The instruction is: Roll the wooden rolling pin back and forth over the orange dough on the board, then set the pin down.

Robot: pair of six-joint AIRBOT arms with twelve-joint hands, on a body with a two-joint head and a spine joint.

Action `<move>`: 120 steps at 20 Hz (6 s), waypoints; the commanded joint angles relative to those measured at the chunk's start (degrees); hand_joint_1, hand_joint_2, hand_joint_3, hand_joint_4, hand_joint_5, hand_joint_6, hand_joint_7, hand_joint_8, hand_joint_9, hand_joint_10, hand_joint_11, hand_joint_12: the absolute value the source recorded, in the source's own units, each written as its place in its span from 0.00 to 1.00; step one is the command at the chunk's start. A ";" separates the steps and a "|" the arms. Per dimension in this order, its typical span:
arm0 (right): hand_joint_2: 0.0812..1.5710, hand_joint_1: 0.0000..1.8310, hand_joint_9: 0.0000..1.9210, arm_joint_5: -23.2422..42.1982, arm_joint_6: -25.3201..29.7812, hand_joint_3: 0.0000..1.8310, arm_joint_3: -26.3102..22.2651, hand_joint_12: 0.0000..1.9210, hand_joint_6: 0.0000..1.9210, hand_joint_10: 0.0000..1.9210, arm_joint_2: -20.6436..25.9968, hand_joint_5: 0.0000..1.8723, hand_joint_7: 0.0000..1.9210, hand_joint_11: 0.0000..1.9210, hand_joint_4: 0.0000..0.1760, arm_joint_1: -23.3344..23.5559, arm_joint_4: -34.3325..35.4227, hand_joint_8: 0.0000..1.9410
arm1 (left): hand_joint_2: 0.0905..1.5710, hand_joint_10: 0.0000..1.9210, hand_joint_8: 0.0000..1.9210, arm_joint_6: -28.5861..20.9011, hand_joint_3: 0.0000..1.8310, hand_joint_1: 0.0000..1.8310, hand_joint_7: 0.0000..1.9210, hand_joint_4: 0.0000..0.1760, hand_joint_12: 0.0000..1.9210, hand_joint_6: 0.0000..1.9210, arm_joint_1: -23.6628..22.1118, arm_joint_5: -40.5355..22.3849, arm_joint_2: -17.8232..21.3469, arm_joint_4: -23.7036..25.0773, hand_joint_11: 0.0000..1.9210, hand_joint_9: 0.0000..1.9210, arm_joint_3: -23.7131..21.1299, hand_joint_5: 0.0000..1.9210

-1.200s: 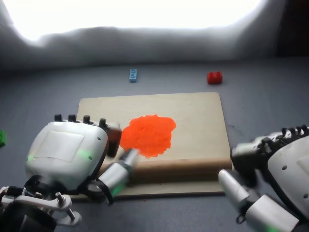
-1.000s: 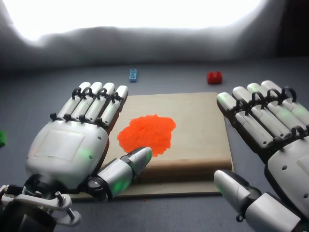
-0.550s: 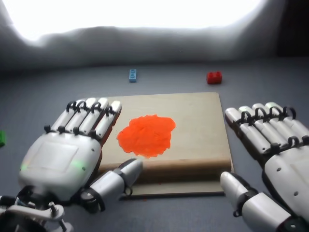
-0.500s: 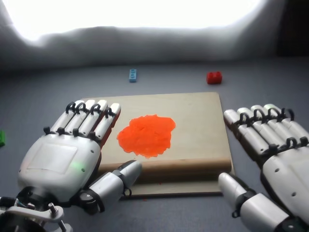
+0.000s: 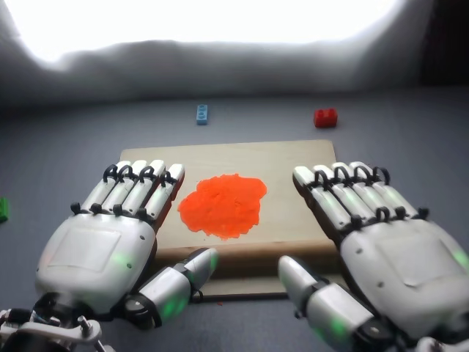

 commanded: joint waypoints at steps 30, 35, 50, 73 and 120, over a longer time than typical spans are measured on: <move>0.86 0.00 0.00 -0.34 -1.94 0.03 17.41 0.00 0.00 0.00 -12.96 0.01 0.01 0.00 0.00 0.11 -8.62 0.00 | 0.82 0.00 0.00 -2.67 0.00 0.00 0.00 0.00 0.12 0.00 2.54 -10.57 -8.75 2.46 0.00 0.00 6.74 0.00; 0.86 0.00 0.01 -0.73 -1.27 0.03 20.27 0.00 0.00 0.01 -15.12 0.01 0.02 0.00 0.00 0.44 -8.60 0.00 | 0.82 0.00 0.00 -2.68 0.00 0.00 0.00 0.00 0.10 0.00 2.53 -10.56 -9.61 2.44 0.00 0.01 7.23 0.00; 0.88 0.00 0.01 -2.83 -1.05 0.00 25.15 0.01 0.01 0.00 -17.60 0.03 0.02 0.00 0.00 -0.55 -7.44 0.01 | 0.81 0.00 0.00 -2.88 0.00 0.00 0.00 0.00 0.18 0.00 2.44 -10.42 -11.90 2.44 0.00 0.01 9.94 0.00; 0.89 0.00 0.00 -4.33 -0.12 0.00 28.22 0.00 0.01 0.00 -18.41 0.03 0.02 0.00 0.00 0.44 -6.42 0.01 | 0.81 0.00 0.00 -3.09 0.00 0.00 0.00 0.00 0.00 0.00 0.44 -8.97 -13.10 2.42 0.00 0.00 13.36 0.00; 0.88 0.00 0.01 -6.69 4.06 0.00 35.06 0.00 0.01 0.00 -19.44 0.03 0.03 0.00 0.00 3.97 -3.96 0.00 | 0.82 0.00 0.00 -7.16 0.00 0.00 0.00 0.00 0.00 0.00 -4.22 -3.51 -16.51 0.14 0.00 0.00 22.14 0.00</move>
